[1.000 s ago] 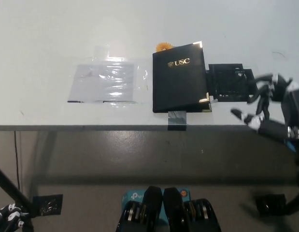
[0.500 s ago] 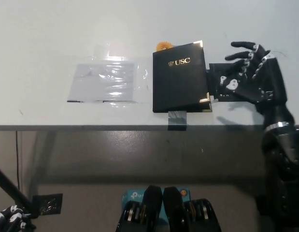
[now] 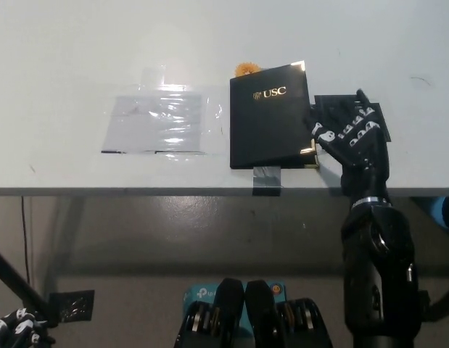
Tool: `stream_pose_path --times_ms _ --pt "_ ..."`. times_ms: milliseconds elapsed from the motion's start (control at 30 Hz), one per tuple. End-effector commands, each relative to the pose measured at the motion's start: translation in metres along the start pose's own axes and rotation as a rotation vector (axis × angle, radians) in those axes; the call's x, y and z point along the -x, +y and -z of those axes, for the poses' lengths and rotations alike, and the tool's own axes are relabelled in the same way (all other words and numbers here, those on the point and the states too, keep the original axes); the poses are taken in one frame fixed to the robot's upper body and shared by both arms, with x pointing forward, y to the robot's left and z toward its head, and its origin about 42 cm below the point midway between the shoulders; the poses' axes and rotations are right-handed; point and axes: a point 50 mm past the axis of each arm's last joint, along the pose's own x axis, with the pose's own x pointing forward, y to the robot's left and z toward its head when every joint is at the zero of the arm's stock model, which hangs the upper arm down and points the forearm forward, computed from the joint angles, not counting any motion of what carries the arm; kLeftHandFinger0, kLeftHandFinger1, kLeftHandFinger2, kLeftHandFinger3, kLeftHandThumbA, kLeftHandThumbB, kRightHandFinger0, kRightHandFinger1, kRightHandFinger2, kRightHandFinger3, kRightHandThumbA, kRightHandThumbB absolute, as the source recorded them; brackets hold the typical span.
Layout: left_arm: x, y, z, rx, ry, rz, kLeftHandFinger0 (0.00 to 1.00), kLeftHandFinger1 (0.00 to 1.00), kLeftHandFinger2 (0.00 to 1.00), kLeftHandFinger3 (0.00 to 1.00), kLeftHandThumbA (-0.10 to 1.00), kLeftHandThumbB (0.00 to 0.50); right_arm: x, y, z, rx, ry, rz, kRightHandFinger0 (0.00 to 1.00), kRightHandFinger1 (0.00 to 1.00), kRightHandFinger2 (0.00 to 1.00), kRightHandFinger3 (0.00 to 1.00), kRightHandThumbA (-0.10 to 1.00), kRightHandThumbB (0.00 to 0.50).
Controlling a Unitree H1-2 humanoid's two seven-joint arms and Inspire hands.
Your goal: The robot uses its right hand to push the cover of the diary kept in the middle of the desk towards the left to open it
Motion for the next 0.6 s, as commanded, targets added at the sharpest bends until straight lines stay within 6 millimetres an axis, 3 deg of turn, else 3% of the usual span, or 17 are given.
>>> stream_pose_path --times_ms 0,100,367,567 --pt "0.002 -0.001 -0.003 0.006 -0.059 0.014 0.42 0.52 0.28 0.35 0.35 0.500 -0.002 0.009 -0.005 -0.057 -0.018 0.031 0.69 0.79 0.87 0.97 0.99 0.070" --pt "0.002 -0.003 -0.001 0.004 -0.063 0.012 0.41 0.51 0.27 0.34 0.36 0.500 -0.001 0.006 -0.002 -0.056 -0.026 0.047 0.68 0.78 0.85 0.95 0.98 0.058" --pt "0.006 -0.003 0.002 0.031 -0.065 0.010 0.39 0.51 0.26 0.33 0.34 0.500 0.000 -0.013 0.002 -0.056 -0.038 0.098 0.67 0.75 0.79 0.89 0.93 0.114" --pt "0.004 -0.005 0.000 0.030 -0.064 0.009 0.37 0.51 0.27 0.34 0.34 0.500 0.003 -0.015 0.017 -0.079 -0.005 0.122 0.64 0.72 0.74 0.84 0.88 0.119"
